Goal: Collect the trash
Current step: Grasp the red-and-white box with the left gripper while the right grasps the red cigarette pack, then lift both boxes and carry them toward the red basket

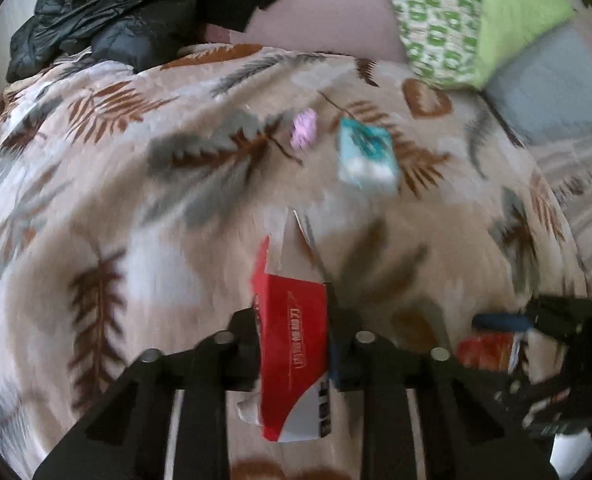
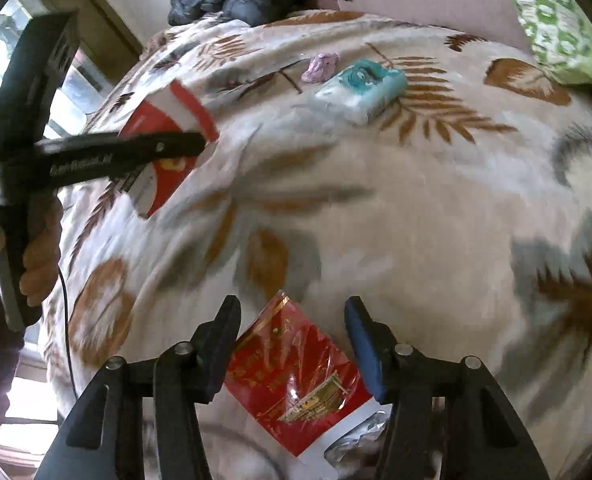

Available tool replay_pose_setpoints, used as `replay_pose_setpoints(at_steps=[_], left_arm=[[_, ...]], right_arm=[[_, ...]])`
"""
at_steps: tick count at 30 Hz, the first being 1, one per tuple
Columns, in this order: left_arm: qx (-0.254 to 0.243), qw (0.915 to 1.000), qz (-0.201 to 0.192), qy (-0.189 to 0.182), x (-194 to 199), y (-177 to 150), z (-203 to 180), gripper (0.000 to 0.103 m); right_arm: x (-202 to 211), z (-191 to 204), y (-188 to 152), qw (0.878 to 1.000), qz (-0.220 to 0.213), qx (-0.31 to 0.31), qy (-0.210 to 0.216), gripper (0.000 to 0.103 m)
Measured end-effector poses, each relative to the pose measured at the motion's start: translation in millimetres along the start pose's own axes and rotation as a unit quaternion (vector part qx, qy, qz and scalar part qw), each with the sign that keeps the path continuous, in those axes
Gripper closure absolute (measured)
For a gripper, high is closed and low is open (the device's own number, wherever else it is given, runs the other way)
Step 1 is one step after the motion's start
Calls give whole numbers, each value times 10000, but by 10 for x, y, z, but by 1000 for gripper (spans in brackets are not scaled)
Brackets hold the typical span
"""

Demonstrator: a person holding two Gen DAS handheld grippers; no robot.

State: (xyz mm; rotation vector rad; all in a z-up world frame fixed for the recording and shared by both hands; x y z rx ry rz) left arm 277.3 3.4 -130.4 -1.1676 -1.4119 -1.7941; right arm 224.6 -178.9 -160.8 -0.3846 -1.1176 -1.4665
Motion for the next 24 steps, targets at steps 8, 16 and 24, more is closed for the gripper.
replay_pose_setpoints(at_steps=[8,16,24], left_arm=[[155,9996,-240,-28,296,-423,174,24],[281,9961,-420,722,1,-172,294,22],[195,9991,-117,368,-397,-121,210,7]], right_arm=[[212,15,-323,9995,-143,174,-202,15],[134,178,-326,9984,-36,543,-177,14],[329,187,-318,9975,-236,652,126,5]])
Point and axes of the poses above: each gripper's, at about its wrist camera, not at the fingertips, and x roughly against the way its jaws point, z to its left, y to its top, the point moved 1 cm from there along -x, roughly the way its jaws point, and after that the axes turned 12 degrees about y, right-handed, at the moved point
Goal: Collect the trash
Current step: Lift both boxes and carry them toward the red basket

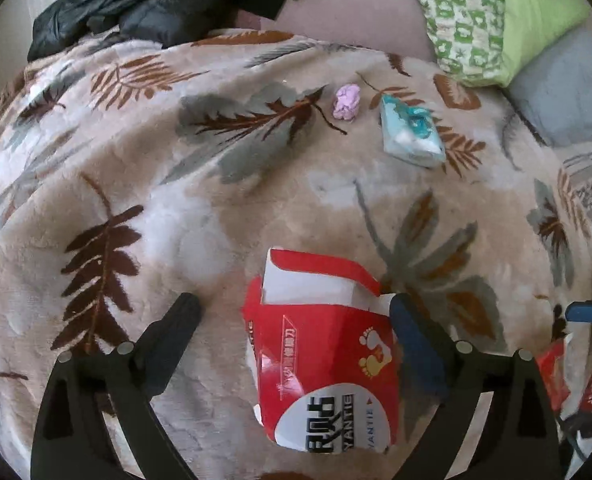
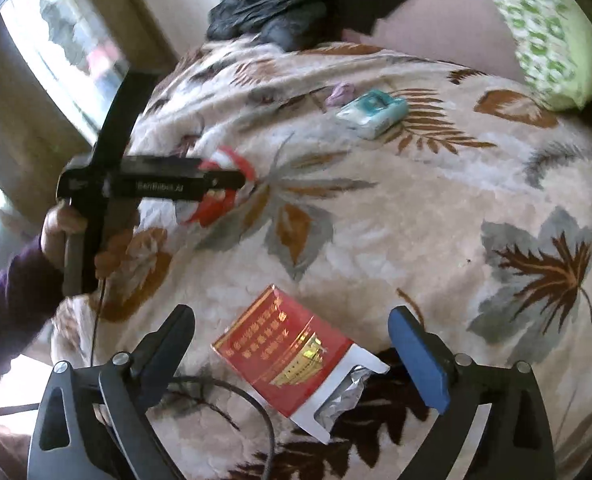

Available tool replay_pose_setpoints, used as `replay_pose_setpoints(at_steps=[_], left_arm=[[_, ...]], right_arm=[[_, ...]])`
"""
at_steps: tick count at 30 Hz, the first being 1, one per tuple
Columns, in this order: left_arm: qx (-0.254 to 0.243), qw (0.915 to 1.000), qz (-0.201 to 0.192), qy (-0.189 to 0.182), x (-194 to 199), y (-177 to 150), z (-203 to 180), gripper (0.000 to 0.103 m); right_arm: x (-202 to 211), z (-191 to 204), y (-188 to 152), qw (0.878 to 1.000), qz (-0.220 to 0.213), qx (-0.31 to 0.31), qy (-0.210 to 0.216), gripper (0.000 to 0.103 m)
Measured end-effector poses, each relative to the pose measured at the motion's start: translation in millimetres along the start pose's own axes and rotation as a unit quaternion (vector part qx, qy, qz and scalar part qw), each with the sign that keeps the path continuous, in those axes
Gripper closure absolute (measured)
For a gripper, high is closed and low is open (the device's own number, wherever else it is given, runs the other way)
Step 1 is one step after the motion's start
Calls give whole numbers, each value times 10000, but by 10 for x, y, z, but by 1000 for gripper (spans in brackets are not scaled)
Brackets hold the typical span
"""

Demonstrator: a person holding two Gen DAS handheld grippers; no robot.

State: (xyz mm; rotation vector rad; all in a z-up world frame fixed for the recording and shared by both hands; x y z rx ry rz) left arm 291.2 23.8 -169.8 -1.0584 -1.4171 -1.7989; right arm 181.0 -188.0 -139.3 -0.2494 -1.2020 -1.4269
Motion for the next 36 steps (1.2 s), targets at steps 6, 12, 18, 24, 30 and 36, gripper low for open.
replay_pose_setpoints(at_steps=[6,12,18,24,30,36], left_arm=[[-296,9979,-118,558,-60,-62,-240,0],[244,9974,-69,668,18,33,-141,53],[492,9974,-3,523,249,-11,-54,88],[383,9964,-290,703,729,-235,-111,88],[55,9955,-637,702,1145,-442,-349,88],[-166,9944,-888,556,1432,-594,-607,88]], right_arm=[[-392,289,-48,9890,840,1188,-262,5],[-434,125,-64,9955,640,560,-428,14],[-205,103,-176,9983,183,12,-544,18],[-29,146,-371,9974,-122,-393,-599,18],[322,187,-626,9917,-644,-997,-495,18],[816,143,-877,9768,-1281,-1659,-433,18]])
Point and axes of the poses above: each gripper's, at about its wrist camera, not at the fingertips, and x roughly against the way its jaws point, z to its left, y to its top, the point moved 1 cm from there along -x, roughly the way its jaws point, and after that the axes turned 12 degrees about y, right-handed, at the moved point
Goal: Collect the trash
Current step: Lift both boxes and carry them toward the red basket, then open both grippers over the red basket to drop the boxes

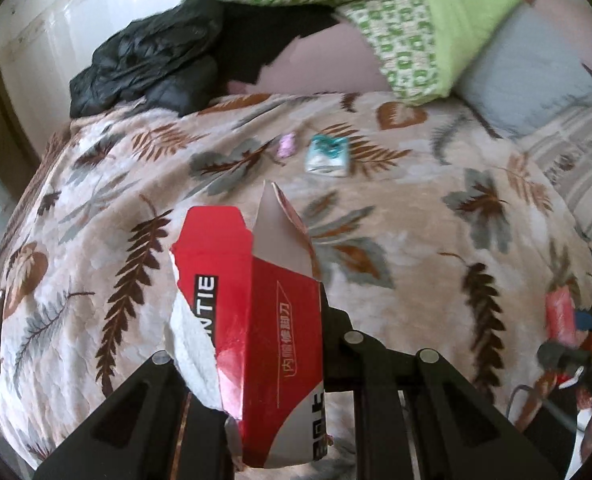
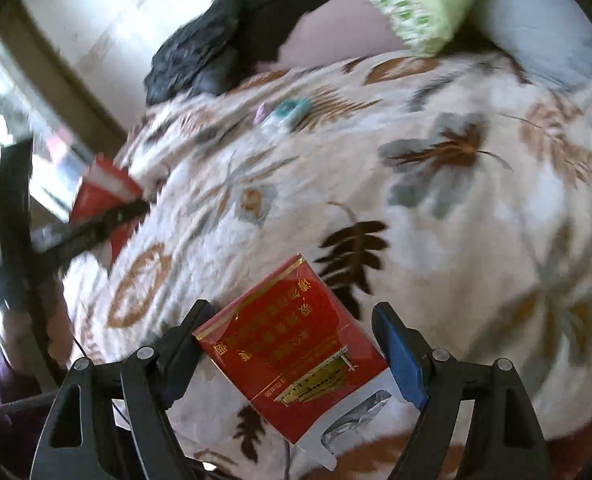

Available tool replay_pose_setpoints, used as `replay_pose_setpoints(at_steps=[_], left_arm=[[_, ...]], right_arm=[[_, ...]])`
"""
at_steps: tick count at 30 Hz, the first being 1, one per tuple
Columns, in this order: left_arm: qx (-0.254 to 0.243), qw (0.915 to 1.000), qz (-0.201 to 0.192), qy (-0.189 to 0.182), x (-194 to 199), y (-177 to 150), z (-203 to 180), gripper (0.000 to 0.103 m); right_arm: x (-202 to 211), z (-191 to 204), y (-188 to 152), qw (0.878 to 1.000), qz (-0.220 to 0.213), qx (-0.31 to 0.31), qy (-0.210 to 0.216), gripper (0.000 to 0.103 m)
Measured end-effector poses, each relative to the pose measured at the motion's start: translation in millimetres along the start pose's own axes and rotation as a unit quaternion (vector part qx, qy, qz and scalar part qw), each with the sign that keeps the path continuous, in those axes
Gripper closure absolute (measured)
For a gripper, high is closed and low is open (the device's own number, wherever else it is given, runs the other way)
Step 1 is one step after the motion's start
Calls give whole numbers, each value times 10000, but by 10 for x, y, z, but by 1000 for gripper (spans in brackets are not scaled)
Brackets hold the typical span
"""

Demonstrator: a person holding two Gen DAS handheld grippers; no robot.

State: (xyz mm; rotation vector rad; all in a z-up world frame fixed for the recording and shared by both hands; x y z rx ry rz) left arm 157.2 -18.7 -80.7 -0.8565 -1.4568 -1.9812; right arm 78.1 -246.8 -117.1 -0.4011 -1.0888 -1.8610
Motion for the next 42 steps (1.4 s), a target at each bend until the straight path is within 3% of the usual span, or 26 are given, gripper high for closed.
replay_pose_setpoints(at_steps=[10,16,26,35,42], left_arm=[[-587,9953,-756,-144,596,-39,-454,88],[-906,9904,-968,-404,841,-34,-770,88],[-1458,9775,-1198,-945,1199,-75,-1414,88],[-2056,9557,-1319,-1641,1532,-123,-2236,88],[-2649,9267,-1298,-2330,1801,-224,-3003,88]], right_arm=[[979,-158,-186,9932,-971,-569,-302,18],[1504,-368,-371,9829,-1467,-1067,-324,18],[2143,-663,-683,9651,-2000,-1480,-814,18],[2744,-888,-1035,9413,-2525,-1853,-1258,18],[3130,-1120,-1356,9209,-2822,-2192,-1558,18]])
Point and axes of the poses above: each gripper's, at about its wrist camera, not at the fingertips, and x roughly against the way its jaws point, z to its left, y to its top, the point moved 1 cm from there along -x, roughly the way its jaws point, and after that the axes turned 12 degrees about y, right-handed, at the moved point
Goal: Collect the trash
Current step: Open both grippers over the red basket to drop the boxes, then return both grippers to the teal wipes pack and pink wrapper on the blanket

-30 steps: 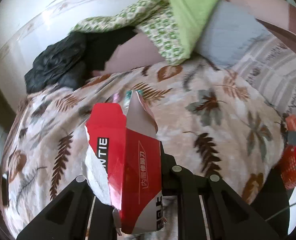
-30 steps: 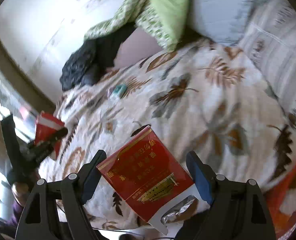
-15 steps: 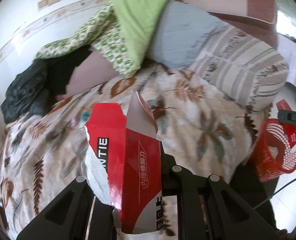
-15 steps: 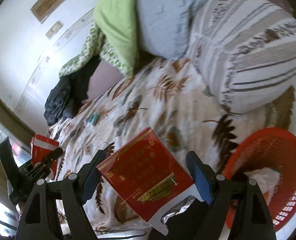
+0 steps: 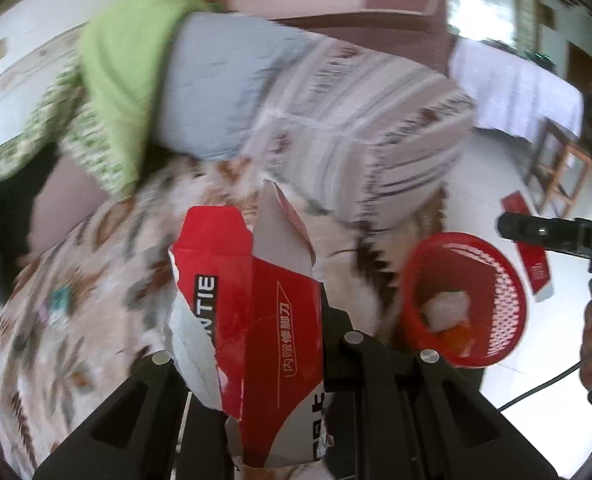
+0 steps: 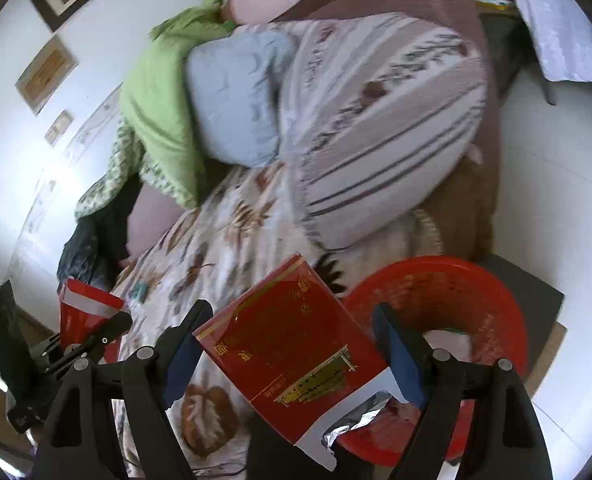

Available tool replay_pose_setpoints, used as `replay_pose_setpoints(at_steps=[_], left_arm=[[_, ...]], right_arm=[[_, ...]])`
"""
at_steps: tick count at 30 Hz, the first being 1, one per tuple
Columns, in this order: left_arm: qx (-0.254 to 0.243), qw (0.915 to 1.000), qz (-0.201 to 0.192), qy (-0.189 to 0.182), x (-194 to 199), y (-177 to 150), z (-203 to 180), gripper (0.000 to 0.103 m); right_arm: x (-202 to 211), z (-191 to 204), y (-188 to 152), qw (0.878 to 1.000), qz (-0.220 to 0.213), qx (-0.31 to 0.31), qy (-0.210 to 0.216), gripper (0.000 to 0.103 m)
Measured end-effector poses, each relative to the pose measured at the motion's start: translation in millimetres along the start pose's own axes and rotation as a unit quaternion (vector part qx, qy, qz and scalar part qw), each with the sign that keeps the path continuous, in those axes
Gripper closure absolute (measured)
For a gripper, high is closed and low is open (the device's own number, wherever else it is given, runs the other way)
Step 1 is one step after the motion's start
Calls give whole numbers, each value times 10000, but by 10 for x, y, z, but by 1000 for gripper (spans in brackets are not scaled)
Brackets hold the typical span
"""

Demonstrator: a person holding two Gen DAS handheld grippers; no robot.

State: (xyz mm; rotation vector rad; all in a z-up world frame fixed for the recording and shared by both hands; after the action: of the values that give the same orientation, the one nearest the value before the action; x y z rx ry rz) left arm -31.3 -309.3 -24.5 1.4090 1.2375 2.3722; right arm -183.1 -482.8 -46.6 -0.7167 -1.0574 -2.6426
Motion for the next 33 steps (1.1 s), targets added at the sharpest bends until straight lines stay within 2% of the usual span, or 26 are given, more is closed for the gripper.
replay_pose_setpoints(at_steps=[6,9,16,18,19,20,21,29,33], left_arm=[[-339,9976,155,-579,-175,192,-560,88],[-383,9937,347,-993,-324,259,-796,88],[-623,9836,626,-1574,-628,287,-1258,85],[-697,9814,670,-1656,-679,265,-1352,70],[-685,9809,670,-1695,-685,254,-1366,51],[-638,9813,629,-1705,-684,248,-1368,39],[-611,9819,589,-1692,-676,247,-1363,38],[-419,9866,632,-1448,-641,220,-1154,36],[-330,9928,589,-990,-569,145,-939,36]], right_arm=[[186,-324,21,9990,-276,-330,-91,18],[277,-481,33,9974,-487,-526,-85,18],[350,-878,14,9897,-777,-1192,154,17],[323,-946,-2,9878,-777,-1330,212,16],[288,-961,-3,9871,-760,-1394,225,16],[277,-972,-8,9867,-751,-1425,224,13],[261,-994,-15,9862,-733,-1470,199,11],[255,-1002,-7,9871,-744,-1414,-63,10],[203,-859,15,9902,-687,-1205,-135,10]])
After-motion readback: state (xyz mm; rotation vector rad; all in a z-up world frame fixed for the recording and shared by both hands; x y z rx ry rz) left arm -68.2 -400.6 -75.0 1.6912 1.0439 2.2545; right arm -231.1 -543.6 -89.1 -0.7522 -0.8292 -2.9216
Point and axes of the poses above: each gripper's, at about its wrist camera, not at the fingertips, and x roughly against the way its jaws point, z to its left, y to its top, the point moved 1 cm from there along -x, roughly the way its jaws point, and after that the axes turned 12 degrees about y, right-handed, at the moved point
